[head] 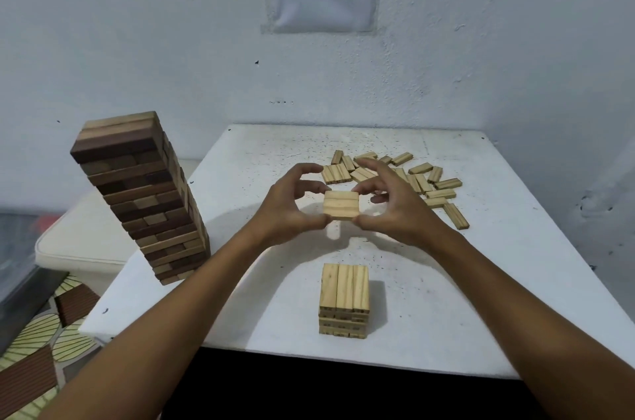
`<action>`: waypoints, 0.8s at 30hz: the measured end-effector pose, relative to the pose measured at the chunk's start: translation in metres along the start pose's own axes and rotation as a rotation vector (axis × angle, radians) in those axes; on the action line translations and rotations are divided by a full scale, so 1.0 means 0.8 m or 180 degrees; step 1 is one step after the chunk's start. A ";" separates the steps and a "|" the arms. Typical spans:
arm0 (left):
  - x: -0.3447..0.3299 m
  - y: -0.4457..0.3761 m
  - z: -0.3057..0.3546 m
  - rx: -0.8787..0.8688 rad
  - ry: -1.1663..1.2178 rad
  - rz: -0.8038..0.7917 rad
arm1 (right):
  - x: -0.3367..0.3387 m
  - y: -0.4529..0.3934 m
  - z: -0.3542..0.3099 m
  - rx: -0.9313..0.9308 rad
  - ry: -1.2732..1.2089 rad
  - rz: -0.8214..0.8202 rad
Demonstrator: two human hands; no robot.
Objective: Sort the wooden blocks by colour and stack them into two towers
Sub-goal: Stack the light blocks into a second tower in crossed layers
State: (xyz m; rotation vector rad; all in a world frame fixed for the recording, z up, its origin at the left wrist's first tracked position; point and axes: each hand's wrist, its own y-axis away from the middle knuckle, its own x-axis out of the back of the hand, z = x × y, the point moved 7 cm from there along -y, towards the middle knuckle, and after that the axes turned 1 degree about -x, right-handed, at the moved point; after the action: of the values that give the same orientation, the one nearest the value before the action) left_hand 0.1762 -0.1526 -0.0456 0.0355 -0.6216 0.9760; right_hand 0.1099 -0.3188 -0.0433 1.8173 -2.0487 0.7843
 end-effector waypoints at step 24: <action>-0.012 0.125 0.045 -0.0063 0.0422 -0.0017 | -0.017 0.128 -0.046 0.0148 -0.0341 -0.0007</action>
State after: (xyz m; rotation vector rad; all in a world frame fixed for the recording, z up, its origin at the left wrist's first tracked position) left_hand 0.0766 -0.1130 -0.0447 -0.0448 -0.5090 0.9586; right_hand 0.0069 -0.2807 -0.0416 1.9256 -2.1101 0.7553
